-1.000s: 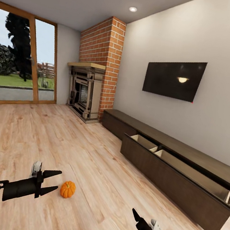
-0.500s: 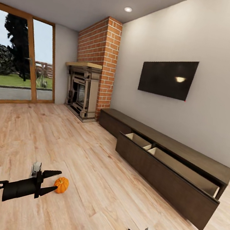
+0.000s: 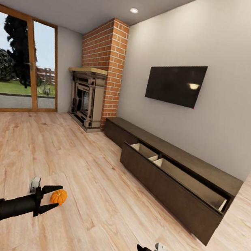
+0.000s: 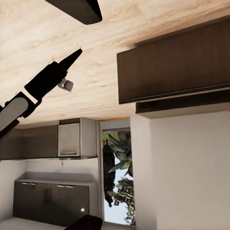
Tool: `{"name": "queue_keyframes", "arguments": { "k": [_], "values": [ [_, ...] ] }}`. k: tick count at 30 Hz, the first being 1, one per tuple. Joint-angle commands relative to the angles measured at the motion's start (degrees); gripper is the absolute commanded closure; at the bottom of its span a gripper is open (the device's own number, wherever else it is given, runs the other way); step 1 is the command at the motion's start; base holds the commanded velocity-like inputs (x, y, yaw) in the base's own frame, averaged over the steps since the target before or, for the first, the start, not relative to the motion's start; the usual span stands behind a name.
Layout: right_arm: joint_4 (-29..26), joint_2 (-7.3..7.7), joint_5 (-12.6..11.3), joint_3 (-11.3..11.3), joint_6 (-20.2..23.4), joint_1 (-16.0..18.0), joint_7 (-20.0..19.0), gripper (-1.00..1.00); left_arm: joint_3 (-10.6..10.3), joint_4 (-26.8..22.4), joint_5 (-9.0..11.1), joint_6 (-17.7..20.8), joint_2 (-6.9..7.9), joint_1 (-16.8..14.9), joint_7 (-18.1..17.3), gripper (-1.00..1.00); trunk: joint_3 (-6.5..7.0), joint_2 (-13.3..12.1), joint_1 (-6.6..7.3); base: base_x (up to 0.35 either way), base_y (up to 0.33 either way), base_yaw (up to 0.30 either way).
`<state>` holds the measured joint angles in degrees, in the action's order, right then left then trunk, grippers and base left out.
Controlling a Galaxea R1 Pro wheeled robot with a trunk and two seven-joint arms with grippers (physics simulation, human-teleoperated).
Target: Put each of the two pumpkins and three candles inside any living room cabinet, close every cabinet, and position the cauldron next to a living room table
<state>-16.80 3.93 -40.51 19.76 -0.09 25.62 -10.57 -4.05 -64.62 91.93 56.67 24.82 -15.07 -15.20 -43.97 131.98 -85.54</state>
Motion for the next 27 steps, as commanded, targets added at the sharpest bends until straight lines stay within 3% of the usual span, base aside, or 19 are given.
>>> {"name": "queue_keyframes", "arguments": {
  "k": [1,11,20,27],
  "values": [
    [-0.18,0.04,-0.54,0.36,0.00,0.02,-0.09,-1.00,-0.09,0.02,-0.43,0.02,0.05,-0.04,-0.53,-1.00,-0.06,0.03,0.02,-0.088,-0.260,0.000],
    [-0.42,-0.03,-0.52,0.36,-0.37,0.03,-0.07,-1.00,0.00,0.02,-0.44,0.02,0.05,-0.04,-0.53,-1.00,-0.06,0.03,0.02,-0.088,-0.260,0.004],
    [-0.43,-0.06,-0.45,0.36,-0.45,0.03,-0.04,-1.00,0.01,0.02,-0.41,0.02,0.05,-0.04,-0.53,-1.00,0.13,0.03,0.02,-0.089,-0.260,0.194],
    [-0.42,-0.06,-0.50,0.36,-0.52,0.03,-0.21,-1.00,0.01,0.02,-0.36,0.02,-0.08,-0.04,-0.53,-1.00,0.17,0.03,0.02,-0.035,-0.250,0.040]
  ]
}}
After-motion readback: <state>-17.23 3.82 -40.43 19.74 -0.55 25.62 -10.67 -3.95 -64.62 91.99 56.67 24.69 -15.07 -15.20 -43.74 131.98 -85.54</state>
